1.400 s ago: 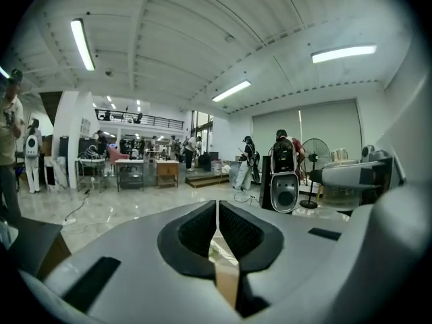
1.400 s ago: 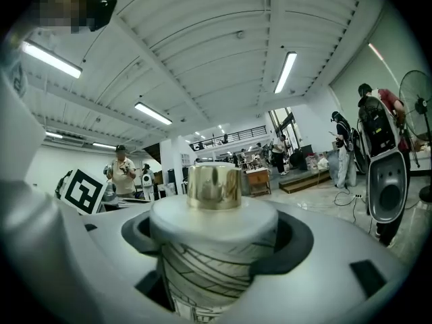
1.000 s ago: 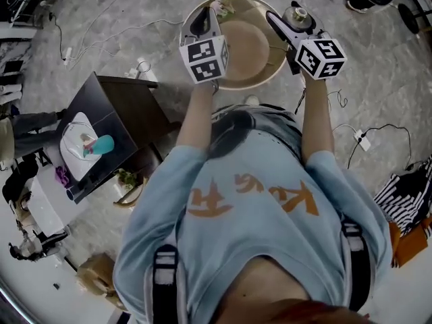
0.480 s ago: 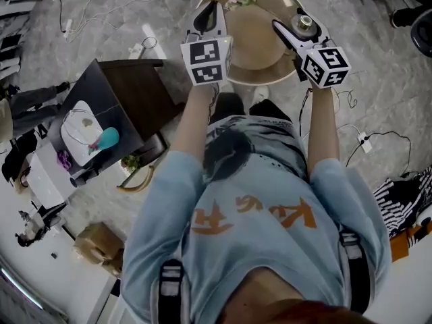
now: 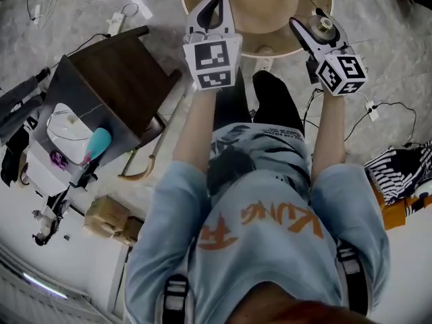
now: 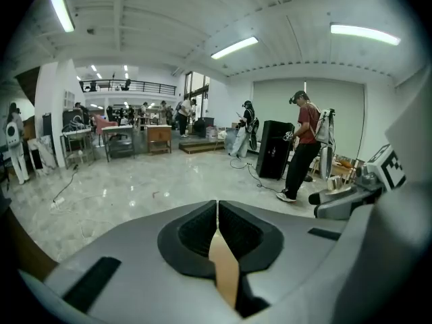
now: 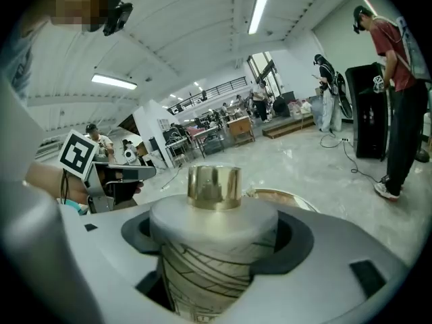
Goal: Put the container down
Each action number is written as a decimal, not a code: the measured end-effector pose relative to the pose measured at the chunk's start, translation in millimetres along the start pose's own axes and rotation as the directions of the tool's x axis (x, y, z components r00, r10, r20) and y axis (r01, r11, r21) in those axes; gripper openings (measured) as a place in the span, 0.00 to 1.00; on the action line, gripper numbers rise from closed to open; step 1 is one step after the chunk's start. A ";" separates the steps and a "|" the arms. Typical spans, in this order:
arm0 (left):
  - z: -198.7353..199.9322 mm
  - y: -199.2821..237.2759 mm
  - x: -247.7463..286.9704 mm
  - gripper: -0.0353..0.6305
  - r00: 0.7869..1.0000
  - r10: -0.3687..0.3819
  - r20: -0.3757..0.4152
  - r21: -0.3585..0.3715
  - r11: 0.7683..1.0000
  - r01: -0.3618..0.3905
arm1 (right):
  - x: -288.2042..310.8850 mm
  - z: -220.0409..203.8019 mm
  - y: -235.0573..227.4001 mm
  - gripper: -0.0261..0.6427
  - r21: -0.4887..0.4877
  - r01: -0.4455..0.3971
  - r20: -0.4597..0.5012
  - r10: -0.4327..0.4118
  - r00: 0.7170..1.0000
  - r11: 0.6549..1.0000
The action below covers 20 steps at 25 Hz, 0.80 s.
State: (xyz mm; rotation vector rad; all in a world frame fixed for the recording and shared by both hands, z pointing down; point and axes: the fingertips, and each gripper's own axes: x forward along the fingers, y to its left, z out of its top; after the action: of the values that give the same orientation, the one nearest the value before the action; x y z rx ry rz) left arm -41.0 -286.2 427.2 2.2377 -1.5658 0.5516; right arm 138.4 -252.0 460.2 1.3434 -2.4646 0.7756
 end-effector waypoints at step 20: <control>-177.9 6.2 98.6 0.10 0.987 -0.082 -0.138 -0.051 0.996 0.076 | 99.1 -171.8 -15.4 0.58 -0.043 -0.050 -0.190 0.041 0.981 0.998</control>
State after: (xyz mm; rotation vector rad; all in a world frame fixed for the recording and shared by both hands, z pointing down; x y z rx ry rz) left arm -36.1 -279.6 630.6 2.1668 -1.4007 0.6289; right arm 87.7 -234.7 651.8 1.1436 -2.3568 0.8095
